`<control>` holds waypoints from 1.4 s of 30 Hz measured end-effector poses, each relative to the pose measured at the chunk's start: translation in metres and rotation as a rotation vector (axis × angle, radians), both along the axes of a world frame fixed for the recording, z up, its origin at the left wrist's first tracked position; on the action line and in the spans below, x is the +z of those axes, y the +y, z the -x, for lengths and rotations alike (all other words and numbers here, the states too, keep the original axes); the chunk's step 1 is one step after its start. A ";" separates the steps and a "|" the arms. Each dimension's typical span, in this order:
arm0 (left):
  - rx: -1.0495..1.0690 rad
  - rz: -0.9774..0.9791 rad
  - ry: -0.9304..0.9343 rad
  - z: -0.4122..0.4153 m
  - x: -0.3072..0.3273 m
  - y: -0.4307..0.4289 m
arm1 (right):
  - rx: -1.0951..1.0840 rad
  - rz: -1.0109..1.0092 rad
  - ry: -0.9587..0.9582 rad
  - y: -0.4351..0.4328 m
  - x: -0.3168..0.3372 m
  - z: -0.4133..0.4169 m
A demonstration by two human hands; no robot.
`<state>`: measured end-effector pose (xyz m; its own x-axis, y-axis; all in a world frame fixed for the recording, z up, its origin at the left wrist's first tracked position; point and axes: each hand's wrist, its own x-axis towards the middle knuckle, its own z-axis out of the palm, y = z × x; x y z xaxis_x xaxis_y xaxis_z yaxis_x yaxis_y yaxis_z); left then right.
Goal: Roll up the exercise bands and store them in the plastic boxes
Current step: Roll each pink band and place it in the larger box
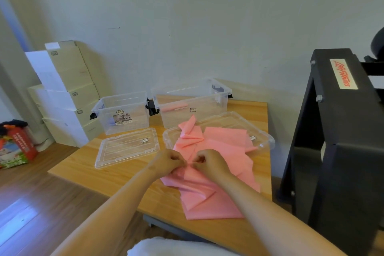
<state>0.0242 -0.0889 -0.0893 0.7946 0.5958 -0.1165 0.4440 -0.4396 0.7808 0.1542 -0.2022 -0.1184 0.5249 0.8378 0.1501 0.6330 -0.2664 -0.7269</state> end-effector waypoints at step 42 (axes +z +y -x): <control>-0.108 0.598 -0.614 -0.027 0.102 0.000 | -0.002 -0.286 0.825 -0.022 0.100 -0.041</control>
